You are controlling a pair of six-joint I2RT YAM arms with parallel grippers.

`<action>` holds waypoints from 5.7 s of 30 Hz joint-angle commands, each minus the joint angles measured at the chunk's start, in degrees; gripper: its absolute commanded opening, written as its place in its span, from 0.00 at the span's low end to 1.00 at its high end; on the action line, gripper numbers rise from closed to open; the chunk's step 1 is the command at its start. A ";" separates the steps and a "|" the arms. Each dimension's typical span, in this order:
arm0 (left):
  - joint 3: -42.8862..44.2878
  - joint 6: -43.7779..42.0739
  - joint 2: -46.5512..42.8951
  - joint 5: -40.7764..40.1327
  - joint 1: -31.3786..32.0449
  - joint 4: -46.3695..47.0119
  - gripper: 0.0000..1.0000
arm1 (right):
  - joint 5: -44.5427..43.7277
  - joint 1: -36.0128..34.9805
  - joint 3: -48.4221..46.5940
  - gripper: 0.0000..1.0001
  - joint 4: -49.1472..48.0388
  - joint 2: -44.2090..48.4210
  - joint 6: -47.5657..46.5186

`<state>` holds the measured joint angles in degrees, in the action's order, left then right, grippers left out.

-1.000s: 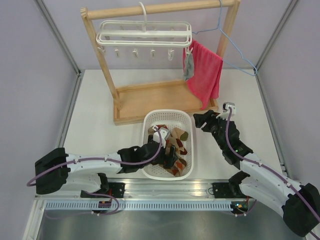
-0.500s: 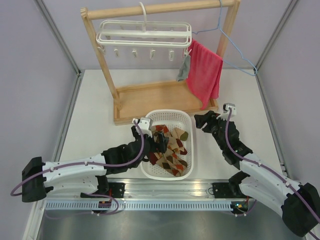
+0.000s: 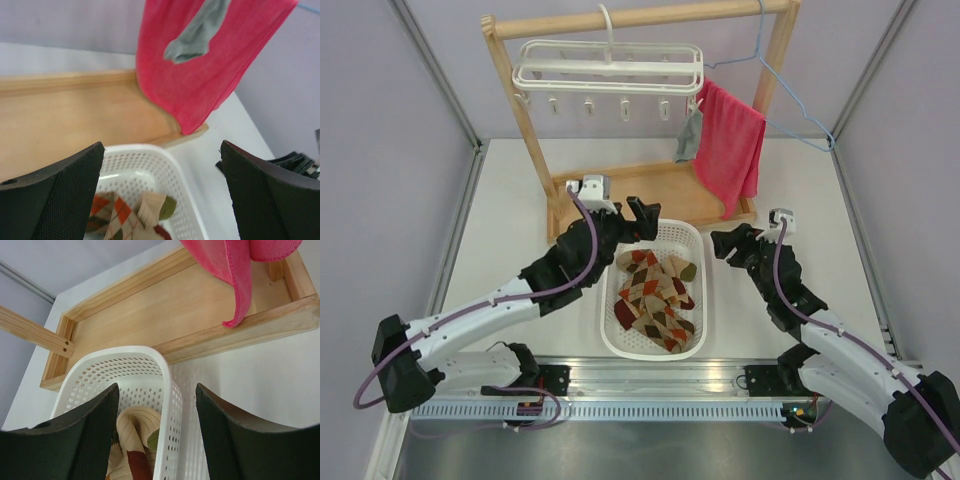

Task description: Remove the socks clipped to the hanger

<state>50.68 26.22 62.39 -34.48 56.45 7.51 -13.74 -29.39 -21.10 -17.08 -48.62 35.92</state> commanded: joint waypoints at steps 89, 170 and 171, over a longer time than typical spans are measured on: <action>8.74 -29.73 22.52 19.02 -2.93 26.69 0.02 | 2.58 1.00 -4.99 0.63 3.89 -1.04 -3.40; 17.27 -31.23 15.22 11.28 1.91 2.16 0.02 | -34.60 -16.67 -90.25 0.64 42.66 -44.54 -24.41; 17.18 -31.23 15.13 11.28 2.00 2.16 0.02 | -34.78 -16.67 -90.52 0.64 42.66 -44.98 -24.41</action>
<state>66.72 -4.34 79.64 -22.52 57.95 9.04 -46.17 -45.91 -108.57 24.91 -92.99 12.16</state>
